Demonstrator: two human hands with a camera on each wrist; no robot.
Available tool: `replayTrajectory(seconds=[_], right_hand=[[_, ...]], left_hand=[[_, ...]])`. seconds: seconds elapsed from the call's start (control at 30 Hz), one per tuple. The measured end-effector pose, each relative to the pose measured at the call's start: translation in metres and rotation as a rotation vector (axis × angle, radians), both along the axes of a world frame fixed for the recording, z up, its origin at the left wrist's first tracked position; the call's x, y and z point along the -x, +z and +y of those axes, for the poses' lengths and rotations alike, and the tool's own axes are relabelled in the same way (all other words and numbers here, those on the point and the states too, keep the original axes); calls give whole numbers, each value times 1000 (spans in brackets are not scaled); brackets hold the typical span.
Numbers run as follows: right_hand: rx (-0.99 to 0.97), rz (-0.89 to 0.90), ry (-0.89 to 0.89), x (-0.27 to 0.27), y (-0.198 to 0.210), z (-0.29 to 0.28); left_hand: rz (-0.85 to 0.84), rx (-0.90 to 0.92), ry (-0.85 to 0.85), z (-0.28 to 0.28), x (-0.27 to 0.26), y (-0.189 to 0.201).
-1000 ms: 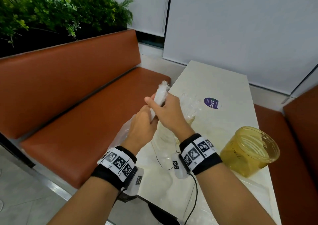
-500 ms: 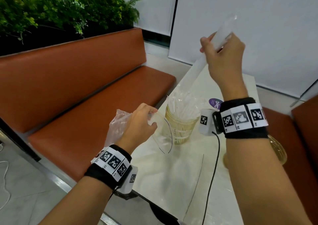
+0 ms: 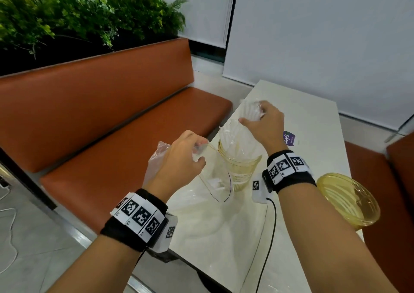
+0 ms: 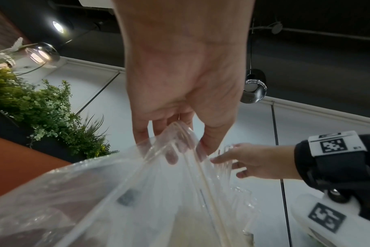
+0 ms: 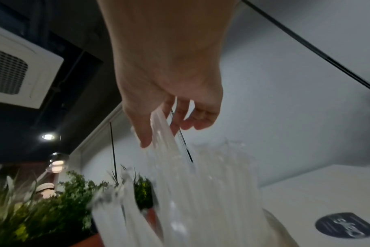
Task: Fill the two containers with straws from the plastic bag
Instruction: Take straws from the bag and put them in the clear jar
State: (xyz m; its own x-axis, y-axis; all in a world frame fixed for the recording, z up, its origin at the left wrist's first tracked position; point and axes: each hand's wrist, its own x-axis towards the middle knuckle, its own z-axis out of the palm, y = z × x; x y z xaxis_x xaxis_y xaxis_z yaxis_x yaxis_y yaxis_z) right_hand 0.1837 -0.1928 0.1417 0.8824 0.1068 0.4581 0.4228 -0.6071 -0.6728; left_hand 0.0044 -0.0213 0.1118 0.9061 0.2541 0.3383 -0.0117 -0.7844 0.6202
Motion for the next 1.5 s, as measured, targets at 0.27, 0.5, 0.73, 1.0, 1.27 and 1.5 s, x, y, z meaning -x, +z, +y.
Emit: replayTrajectory(seconds=[0.27, 0.5, 0.73, 1.0, 1.27, 1.5], right_hand=[[323, -272, 276, -4, 8, 14], [784, 44, 207, -9, -13, 16], [451, -241, 374, 5, 19, 52], [703, -49, 393, 10, -10, 26], [669, 42, 146, -1, -28, 4], [456, -258, 244, 40, 17, 8]], left_hand=[[28, -4, -30, -2, -2, 5], [27, 1, -46, 0, 2, 8], [51, -3, -37, 1, 0, 8], [60, 11, -60, 5, -5, 1], [86, -10, -108, 1, -8, 9], [123, -31, -140, 1, -8, 2]])
